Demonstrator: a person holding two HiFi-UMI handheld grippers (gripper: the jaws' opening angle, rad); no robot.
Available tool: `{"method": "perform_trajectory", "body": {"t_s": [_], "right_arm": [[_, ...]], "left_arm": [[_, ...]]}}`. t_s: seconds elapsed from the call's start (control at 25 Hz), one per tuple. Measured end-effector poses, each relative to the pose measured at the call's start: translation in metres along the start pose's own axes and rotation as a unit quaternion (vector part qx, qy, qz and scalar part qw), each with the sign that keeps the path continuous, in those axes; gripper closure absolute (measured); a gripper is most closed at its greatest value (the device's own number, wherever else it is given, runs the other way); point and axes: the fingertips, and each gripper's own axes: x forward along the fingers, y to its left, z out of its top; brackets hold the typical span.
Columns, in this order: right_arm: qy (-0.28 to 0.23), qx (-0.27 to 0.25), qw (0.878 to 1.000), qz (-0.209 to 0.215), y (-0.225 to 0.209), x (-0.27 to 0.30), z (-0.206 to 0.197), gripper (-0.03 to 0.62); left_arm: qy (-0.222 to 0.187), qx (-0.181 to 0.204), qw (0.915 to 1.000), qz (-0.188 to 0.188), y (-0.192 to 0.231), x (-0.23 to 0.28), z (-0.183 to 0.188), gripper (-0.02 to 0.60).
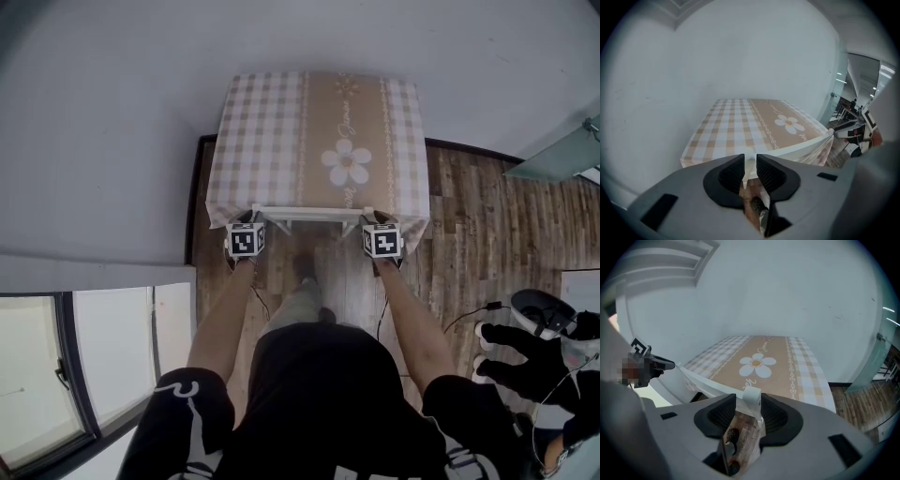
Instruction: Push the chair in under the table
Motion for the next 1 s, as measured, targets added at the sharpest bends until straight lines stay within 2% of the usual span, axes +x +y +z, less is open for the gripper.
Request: {"method": "perform_trajectory", "body": {"t_s": [0.16,0.4,0.64,0.88,1.0], "right_arm": [[-0.036,0.020,0.999,0.001,0.003,-0.021,0.011,0.428],[-0.111,0.037,0.993,-0.005,0.007,-0.060,0.037,0.447],[-0.178,0.072,0.981,0.002,0.012,-0.110,0.066,0.468],[-0.227,0.033,0.973,-0.005,0.023,-0.154,0.095,0.496],[-0.245,0.012,0.969,-0.010,0.028,-0.173,0.100,0.519]], "left_arm": [[-0.042,-0.030,0.9987,0.001,-0.008,-0.022,0.012,0.502],[-0.102,-0.015,0.9946,0.007,-0.028,-0.061,0.041,0.528],[-0.164,-0.036,0.9857,0.008,-0.049,-0.109,0.064,0.541],[-0.201,-0.070,0.9772,-0.006,-0.063,-0.151,0.066,0.555],[-0.213,-0.066,0.9745,-0.024,-0.069,-0.169,0.071,0.555]]}}
